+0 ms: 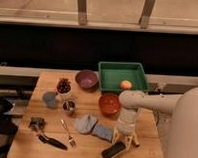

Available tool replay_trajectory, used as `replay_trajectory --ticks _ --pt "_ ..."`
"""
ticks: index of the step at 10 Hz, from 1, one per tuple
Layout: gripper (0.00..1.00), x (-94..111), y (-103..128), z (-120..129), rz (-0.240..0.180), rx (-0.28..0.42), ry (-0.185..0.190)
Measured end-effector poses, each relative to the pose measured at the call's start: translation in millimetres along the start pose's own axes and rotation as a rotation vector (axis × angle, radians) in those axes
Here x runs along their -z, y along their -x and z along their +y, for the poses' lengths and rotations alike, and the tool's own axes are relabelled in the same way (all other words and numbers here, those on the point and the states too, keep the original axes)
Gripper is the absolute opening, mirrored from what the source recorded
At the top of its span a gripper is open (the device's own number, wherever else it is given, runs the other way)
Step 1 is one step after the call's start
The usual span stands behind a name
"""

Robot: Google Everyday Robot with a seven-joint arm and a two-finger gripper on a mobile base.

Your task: Place eraser in plastic cup

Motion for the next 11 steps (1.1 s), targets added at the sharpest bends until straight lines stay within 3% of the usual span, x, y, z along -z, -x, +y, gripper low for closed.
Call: replay_trajectory --ticks 3,4,8,11 --pt "0.04 2 0 -1 -0.006 0.000 0.013" --pt "0.00 6 0 -2 -0.012 0.001 0.024" --pt "0.00 48 -1 -13 -0.077 -0.006 0.070" --pt "0.00 99 -1 -13 -0.172 0.000 0.089"
